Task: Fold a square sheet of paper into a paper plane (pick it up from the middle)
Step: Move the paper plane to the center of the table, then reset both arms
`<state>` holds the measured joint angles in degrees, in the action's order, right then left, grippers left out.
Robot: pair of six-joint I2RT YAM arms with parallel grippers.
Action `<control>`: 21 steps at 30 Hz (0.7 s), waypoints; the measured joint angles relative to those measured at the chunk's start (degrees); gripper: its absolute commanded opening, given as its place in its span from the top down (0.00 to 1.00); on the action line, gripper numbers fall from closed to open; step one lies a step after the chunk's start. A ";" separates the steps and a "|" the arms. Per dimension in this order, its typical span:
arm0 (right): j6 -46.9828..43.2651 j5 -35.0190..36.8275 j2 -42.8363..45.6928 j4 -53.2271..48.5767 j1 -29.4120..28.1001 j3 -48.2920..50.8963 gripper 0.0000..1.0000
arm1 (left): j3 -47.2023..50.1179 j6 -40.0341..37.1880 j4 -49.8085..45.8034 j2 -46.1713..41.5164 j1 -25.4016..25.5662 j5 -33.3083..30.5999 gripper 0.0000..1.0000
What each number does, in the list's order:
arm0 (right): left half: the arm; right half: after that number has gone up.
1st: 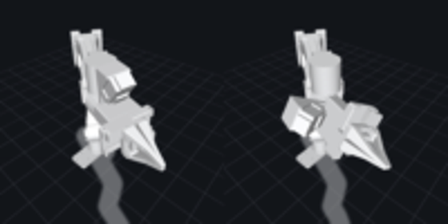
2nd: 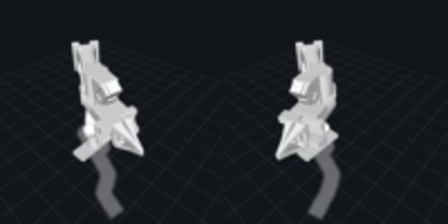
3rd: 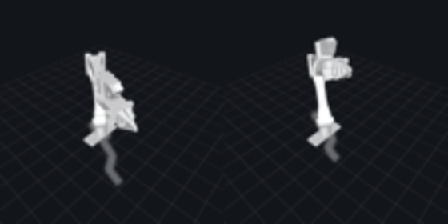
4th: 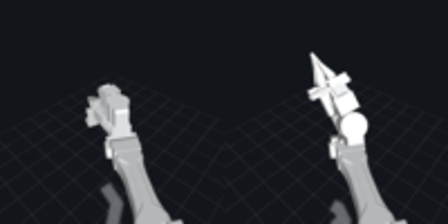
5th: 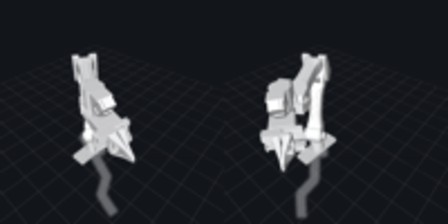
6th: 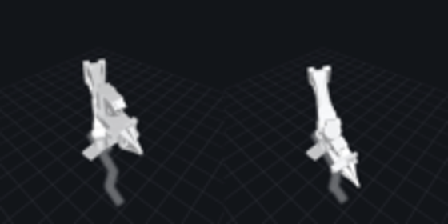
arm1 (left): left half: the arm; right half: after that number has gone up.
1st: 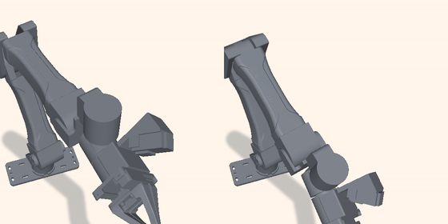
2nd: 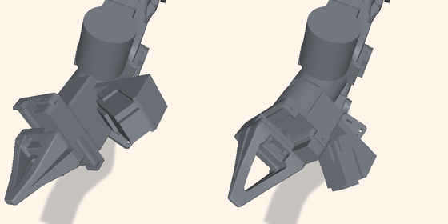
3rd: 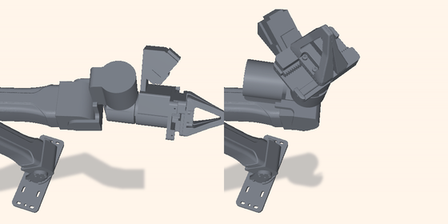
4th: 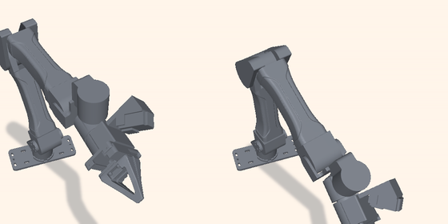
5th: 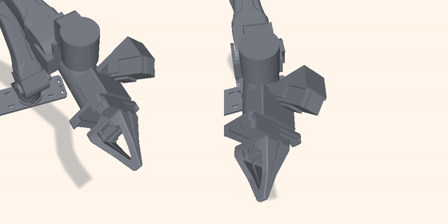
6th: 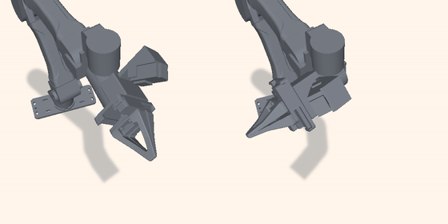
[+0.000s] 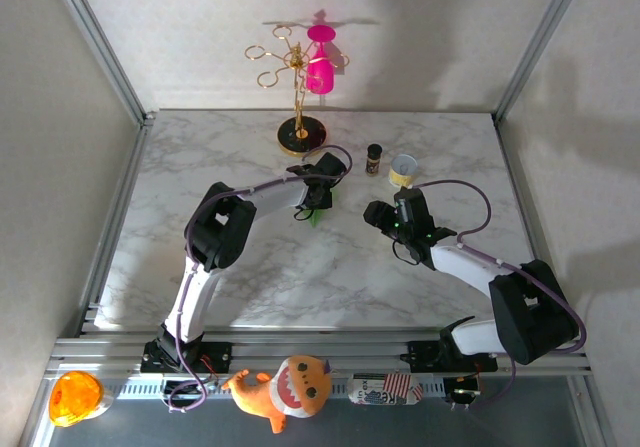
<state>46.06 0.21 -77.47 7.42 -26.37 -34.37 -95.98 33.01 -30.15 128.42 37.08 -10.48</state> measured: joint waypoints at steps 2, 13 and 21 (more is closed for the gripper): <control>-0.02 0.00 -0.07 0.00 0.00 0.00 0.33 | -0.22 0.17 -0.39 0.00 0.00 0.15 0.52; -0.26 0.07 -0.59 -1.09 0.00 -0.81 0.32 | -1.09 1.95 -3.37 -5.73 -0.04 -0.57 0.49; -3.48 2.49 0.02 -4.70 0.98 -6.01 0.23 | 2.89 2.82 -1.70 -21.51 -1.22 -4.13 0.39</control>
<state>42.59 2.70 -77.45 2.72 -25.39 -40.38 -93.10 35.83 -31.86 106.91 35.86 -14.61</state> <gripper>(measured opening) 0.723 0.573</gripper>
